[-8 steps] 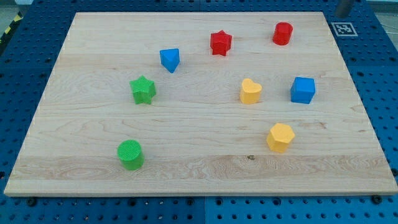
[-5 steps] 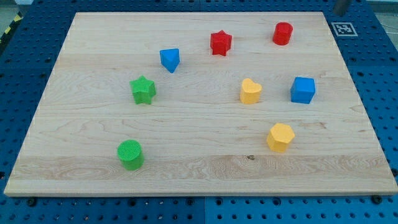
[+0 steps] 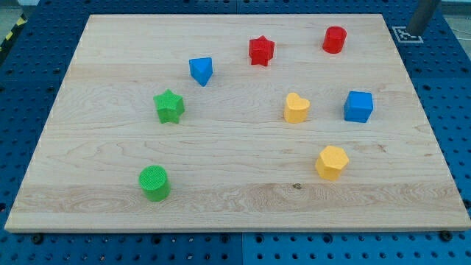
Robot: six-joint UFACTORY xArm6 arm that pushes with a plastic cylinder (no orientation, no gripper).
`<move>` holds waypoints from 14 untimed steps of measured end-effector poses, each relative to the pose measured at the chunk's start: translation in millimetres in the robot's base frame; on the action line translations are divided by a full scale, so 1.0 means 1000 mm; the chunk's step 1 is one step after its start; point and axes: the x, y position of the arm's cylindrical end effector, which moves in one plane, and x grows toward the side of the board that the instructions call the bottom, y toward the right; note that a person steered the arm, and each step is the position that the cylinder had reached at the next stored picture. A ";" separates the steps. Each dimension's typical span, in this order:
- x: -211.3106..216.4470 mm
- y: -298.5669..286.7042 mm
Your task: Point your arm at the right of the cube
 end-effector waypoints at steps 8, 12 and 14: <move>0.165 -0.017; 0.184 -0.084; 0.193 -0.086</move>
